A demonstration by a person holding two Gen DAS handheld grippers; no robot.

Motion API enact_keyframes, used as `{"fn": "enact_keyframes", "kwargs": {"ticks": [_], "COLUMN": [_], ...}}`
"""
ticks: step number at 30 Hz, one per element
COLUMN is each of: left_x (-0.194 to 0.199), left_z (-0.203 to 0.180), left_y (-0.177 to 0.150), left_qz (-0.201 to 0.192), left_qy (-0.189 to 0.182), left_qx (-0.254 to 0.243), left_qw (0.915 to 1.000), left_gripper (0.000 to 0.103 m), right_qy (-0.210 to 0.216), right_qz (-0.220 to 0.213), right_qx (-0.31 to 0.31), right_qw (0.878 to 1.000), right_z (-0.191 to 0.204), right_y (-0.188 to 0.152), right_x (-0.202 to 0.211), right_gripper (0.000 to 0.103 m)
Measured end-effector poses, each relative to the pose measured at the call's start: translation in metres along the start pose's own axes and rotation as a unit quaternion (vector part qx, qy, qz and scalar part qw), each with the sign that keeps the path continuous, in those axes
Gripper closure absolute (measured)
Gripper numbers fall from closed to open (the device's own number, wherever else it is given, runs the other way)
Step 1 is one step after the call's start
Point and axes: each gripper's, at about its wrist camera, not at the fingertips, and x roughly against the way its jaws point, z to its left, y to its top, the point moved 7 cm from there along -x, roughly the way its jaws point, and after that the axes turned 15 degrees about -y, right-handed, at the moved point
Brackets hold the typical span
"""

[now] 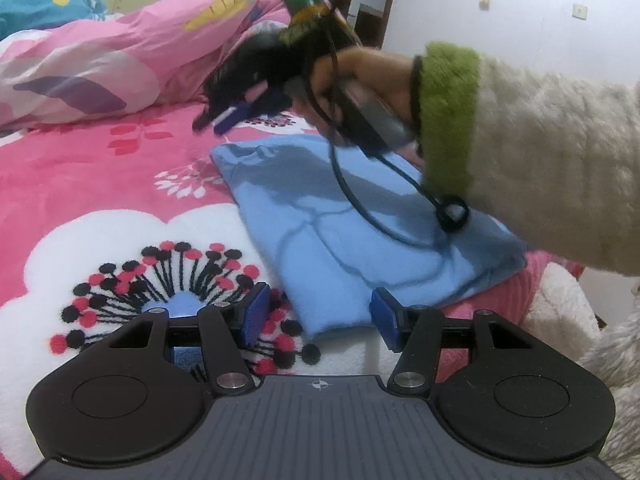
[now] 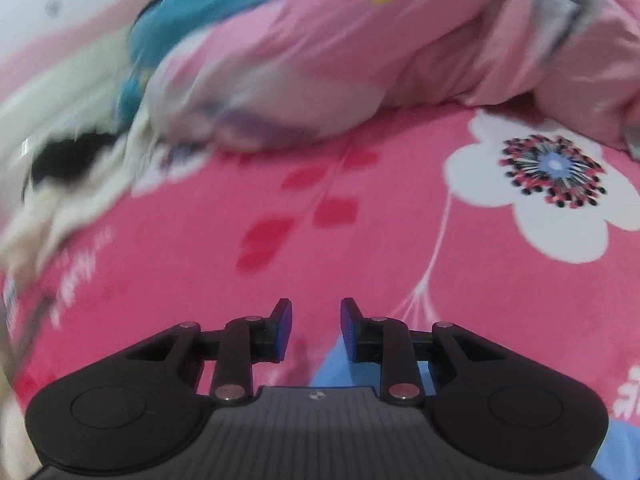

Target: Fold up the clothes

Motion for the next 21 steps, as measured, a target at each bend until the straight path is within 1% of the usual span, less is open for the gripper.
{"fn": "enact_keyframes", "kwargs": {"ticks": [2, 4, 6, 8, 10, 12, 13, 15, 17, 18, 21], "left_x": [0.000, 0.001, 0.001, 0.000, 0.000, 0.000, 0.000, -0.001, 0.000, 0.000, 0.001], "left_z": [0.001, 0.002, 0.003, 0.003, 0.003, 0.002, 0.002, 0.002, 0.002, 0.003, 0.004], "left_y": [0.000, 0.000, 0.000, 0.000, 0.000, 0.000, 0.000, 0.000, 0.000, 0.000, -0.001], "left_qz": [-0.002, -0.004, -0.005, -0.005, -0.004, -0.003, -0.002, -0.002, -0.002, -0.003, -0.006], "left_qy": [-0.004, -0.008, -0.011, -0.011, -0.009, -0.006, -0.004, -0.003, -0.004, -0.006, -0.011], "left_qx": [0.001, 0.003, 0.004, 0.004, 0.003, 0.002, 0.001, 0.000, 0.001, 0.002, 0.004], "left_qw": [1.0000, 1.0000, 0.9999, 0.9999, 0.9999, 1.0000, 1.0000, 1.0000, 1.0000, 1.0000, 0.9999], "left_gripper": [0.047, 0.047, 0.047, 0.047, 0.047, 0.047, 0.047, 0.047, 0.047, 0.047, 0.047], "right_qy": [0.006, 0.002, 0.002, -0.003, -0.017, -0.021, -0.033, -0.064, -0.062, -0.050, -0.027], "right_qz": [0.003, 0.011, 0.039, 0.083, 0.099, 0.074, 0.054, 0.025, 0.014, 0.012, 0.005], "right_qx": [0.017, 0.066, 0.105, 0.137, 0.143, 0.129, 0.108, 0.078, 0.029, 0.009, 0.021], "right_qw": [1.000, 0.998, 0.994, 0.987, 0.985, 0.989, 0.992, 0.995, 0.998, 0.999, 0.999], "right_z": [-0.008, -0.013, -0.014, -0.008, -0.003, 0.004, 0.005, 0.001, -0.010, -0.016, -0.029], "right_y": [0.004, -0.002, -0.013, -0.028, -0.035, -0.024, -0.013, 0.004, 0.017, 0.022, 0.022], "right_x": [0.016, 0.032, 0.036, 0.023, 0.000, -0.020, -0.026, -0.034, -0.030, -0.021, 0.012], "right_gripper": [0.075, 0.075, 0.075, 0.075, 0.075, 0.076, 0.076, 0.076, 0.076, 0.076, 0.076]}}
